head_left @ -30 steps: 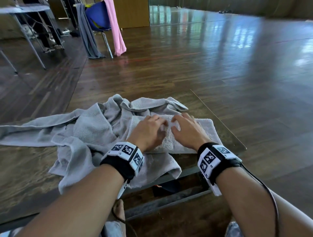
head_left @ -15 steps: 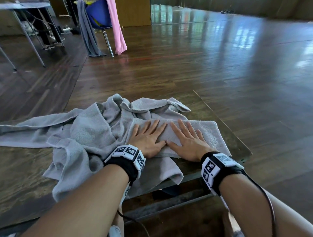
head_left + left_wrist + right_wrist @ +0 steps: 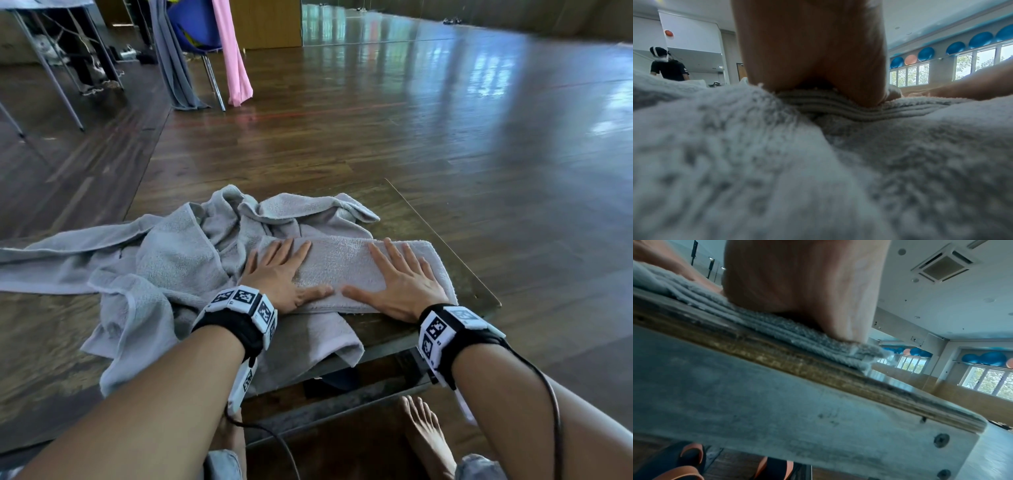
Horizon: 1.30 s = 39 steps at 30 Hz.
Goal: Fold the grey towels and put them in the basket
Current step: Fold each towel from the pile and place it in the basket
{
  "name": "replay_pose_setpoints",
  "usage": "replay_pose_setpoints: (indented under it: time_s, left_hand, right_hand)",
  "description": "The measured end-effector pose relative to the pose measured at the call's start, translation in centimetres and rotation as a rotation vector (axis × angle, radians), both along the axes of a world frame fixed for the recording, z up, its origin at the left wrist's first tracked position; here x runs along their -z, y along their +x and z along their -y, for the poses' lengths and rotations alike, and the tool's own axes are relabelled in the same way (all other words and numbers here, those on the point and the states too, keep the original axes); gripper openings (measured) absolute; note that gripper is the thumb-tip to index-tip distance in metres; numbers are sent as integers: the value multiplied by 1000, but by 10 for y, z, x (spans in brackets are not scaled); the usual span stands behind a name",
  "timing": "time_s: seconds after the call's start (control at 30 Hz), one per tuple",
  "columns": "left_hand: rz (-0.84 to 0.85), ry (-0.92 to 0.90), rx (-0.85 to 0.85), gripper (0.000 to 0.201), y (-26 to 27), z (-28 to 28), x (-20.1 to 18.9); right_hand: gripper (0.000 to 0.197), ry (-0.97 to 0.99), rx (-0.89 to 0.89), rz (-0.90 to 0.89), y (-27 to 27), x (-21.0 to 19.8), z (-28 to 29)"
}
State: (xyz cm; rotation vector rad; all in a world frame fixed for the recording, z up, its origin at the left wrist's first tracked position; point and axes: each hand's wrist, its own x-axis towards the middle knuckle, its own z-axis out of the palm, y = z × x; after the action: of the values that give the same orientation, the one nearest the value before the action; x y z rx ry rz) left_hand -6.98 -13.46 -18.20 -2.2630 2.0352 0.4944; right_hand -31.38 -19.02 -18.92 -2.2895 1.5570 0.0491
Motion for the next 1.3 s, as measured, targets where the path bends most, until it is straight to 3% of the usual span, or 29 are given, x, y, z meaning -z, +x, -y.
replay_pose_setpoints:
  time_s: [0.23, 0.4, 0.5, 0.6, 0.7, 0.83, 0.97, 1.07, 1.3]
  left_hand:
    - [-15, 37, -36, 117, 4, -4, -5]
    - [23, 27, -36, 104, 6, -6, -12]
    - [0, -152, -86, 78, 4, -6, -27]
    - [-50, -365, -292, 59, 3, -7, -41]
    - [-127, -292, -450, 53, 4, -10, -43]
    - [-174, -273, -507, 30, 8, -11, -41]
    - [-246, -302, -537, 46, 10, -8, -39]
    - [-315, -259, -541, 33, 11, -7, -37]
    - [-372, -290, -595, 30, 16, -5, -37]
  right_hand:
    - [139, 29, 137, -26, -17, -5, 3]
    - [141, 109, 163, -101, -5, -19, 10]
    - [130, -35, 112, -117, 10, -27, 13]
    - [106, -133, -40, 32, 29, -31, 8]
    - [92, 3, -195, 29, 47, -27, -3]
    - [88, 99, -232, -59, 56, -18, -11]
    - [87, 98, -232, -31, 52, -23, -12]
    - [84, 85, -248, -17, 48, -22, -13]
    - [80, 67, -257, -6, 45, -22, -13]
